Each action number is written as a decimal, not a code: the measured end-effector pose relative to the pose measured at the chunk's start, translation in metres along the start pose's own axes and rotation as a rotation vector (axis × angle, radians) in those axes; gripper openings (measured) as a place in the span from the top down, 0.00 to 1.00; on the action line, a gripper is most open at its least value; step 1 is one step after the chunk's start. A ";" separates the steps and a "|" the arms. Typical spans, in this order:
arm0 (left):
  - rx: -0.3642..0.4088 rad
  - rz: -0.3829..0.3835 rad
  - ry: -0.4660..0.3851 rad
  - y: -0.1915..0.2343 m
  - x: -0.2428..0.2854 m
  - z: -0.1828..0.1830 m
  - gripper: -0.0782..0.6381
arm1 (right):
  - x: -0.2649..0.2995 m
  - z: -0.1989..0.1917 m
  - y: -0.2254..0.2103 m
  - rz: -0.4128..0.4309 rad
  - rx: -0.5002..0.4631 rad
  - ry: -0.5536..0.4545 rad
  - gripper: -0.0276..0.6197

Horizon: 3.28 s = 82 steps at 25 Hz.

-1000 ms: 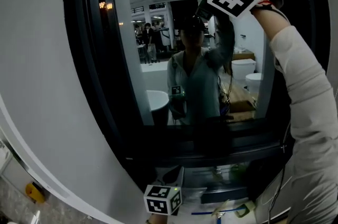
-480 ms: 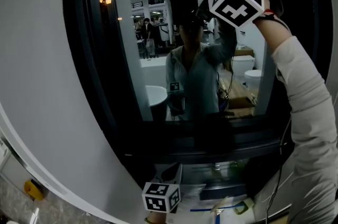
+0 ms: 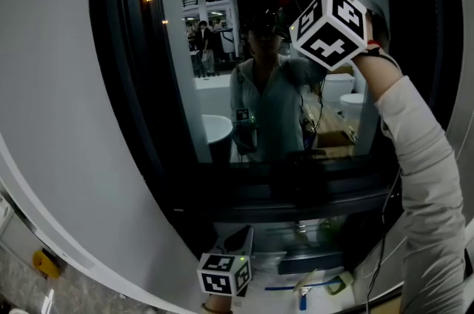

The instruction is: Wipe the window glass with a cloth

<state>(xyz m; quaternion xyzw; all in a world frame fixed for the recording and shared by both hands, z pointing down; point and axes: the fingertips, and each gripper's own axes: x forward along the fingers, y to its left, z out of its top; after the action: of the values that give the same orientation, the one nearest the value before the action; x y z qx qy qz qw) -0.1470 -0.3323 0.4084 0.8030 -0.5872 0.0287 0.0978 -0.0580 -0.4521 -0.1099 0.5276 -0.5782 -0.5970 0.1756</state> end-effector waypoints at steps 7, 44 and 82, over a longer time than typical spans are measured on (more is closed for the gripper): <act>0.004 -0.009 -0.009 -0.009 -0.007 0.001 0.88 | -0.014 -0.007 0.031 0.052 0.044 -0.006 0.86; -0.006 0.025 -0.029 -0.015 -0.045 -0.003 0.88 | -0.108 -0.057 0.245 0.364 0.159 0.046 0.86; 0.009 -0.044 -0.003 -0.054 -0.027 -0.009 0.88 | -0.161 -0.084 0.281 0.476 0.159 0.066 0.86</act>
<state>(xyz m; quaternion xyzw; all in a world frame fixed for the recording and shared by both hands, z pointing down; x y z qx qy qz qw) -0.1034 -0.2897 0.4067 0.8162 -0.5693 0.0282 0.0939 -0.0388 -0.4383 0.2242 0.4079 -0.7252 -0.4741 0.2881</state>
